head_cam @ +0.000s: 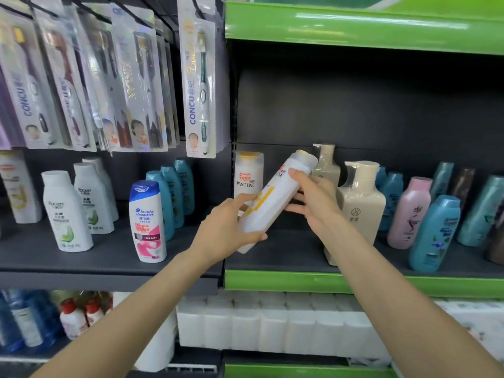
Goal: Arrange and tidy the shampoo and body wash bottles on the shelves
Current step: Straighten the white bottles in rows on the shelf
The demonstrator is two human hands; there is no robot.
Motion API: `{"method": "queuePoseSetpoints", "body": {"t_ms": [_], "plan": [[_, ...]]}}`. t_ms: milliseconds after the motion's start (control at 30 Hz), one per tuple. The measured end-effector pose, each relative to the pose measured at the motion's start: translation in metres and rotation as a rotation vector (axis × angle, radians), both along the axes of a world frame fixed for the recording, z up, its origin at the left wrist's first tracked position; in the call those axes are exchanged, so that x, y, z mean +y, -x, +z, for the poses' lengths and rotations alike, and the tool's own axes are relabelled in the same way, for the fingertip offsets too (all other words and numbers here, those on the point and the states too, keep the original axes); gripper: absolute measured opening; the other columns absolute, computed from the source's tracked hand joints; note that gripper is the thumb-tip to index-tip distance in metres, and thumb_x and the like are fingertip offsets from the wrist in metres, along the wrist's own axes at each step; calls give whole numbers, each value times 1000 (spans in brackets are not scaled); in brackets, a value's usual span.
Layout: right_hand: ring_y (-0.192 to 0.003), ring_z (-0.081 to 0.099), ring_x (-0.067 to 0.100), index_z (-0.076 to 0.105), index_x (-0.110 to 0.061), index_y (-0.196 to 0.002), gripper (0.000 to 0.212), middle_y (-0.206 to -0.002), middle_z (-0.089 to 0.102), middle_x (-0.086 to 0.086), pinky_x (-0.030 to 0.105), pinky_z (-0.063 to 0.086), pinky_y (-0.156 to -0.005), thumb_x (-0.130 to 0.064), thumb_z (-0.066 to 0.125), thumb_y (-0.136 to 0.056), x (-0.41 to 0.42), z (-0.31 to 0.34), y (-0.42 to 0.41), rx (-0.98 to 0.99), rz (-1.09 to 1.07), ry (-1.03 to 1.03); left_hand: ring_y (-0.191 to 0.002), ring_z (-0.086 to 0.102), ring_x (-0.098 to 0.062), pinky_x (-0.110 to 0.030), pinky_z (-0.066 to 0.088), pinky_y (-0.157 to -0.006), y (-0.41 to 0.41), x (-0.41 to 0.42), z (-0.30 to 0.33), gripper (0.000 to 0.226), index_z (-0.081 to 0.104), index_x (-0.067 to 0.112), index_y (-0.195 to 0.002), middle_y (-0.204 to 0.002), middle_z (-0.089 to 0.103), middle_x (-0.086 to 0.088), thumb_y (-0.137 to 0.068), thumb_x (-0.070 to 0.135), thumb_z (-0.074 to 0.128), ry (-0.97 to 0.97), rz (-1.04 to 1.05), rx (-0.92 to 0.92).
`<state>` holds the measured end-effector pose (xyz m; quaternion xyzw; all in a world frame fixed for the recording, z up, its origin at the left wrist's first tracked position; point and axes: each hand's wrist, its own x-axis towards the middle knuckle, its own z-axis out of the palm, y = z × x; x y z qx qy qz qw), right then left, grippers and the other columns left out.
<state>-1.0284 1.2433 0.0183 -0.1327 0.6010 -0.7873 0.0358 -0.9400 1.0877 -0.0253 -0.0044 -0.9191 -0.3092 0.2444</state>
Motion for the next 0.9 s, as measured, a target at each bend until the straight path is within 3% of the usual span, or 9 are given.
{"method": "queuePoseSetpoints", "body": {"t_ms": [133,233,333,400,533,633,767,900], "plan": [[-99,67,22,57,-9,-115,32,-110,67,10,38,59,-70,-26,64,-89,4,-4,2,-8,91,21,-87,60,-14,-33,52,-81,-1,-7,4,67,50,33,-130,-109,61,4,-68,30,76,-20,2,30],[-108,64,19,54,-13,-127,42,-117,66,5,41,56,-85,-29,63,-89,13,-10,7,49,196,-4,-84,60,-11,-15,47,-76,-5,-16,6,57,54,37,-125,-104,66,2,-75,17,74,-250,-118,12],[-107,64,19,55,-12,-125,49,-114,66,2,44,52,-92,-30,66,-82,15,-12,7,42,279,0,-96,63,-8,-15,49,-76,-7,-17,8,46,60,35,-118,-108,69,2,-82,8,67,-488,-263,-46],[-106,64,23,54,-8,-122,52,-113,65,7,43,55,-87,-29,68,-77,11,-12,4,33,322,39,-100,63,-5,-14,49,-74,-5,-15,8,39,63,32,-117,-112,68,6,-84,10,66,-569,-318,-93],[-100,67,24,53,-3,-121,43,-105,68,7,41,59,-76,-22,67,-85,7,-9,2,66,204,15,-102,65,-11,-22,50,-80,-4,-15,4,43,64,27,-117,-114,69,5,-74,26,63,-681,-362,-131],[-99,67,23,52,-4,-122,45,-107,68,7,41,59,-75,-22,69,-84,5,-6,2,77,142,-13,-101,65,-12,-23,52,-78,-3,-17,3,39,62,24,-121,-115,68,2,-82,23,61,-719,-399,-167],[-102,66,23,50,-8,-122,51,-113,66,8,45,59,-77,-23,74,-80,-1,-2,0,51,47,-50,-100,66,-10,-20,52,-79,-1,-18,7,30,63,24,-118,-113,69,3,-90,18,58,-703,-383,-175],[-97,66,19,50,-11,-116,50,-107,67,4,38,60,-68,-22,78,-76,-6,2,-2,64,-33,-64,-99,66,-11,-20,53,-82,4,-17,9,32,64,28,-113,-108,70,0,-83,18,67,-601,-329,-121]]}}
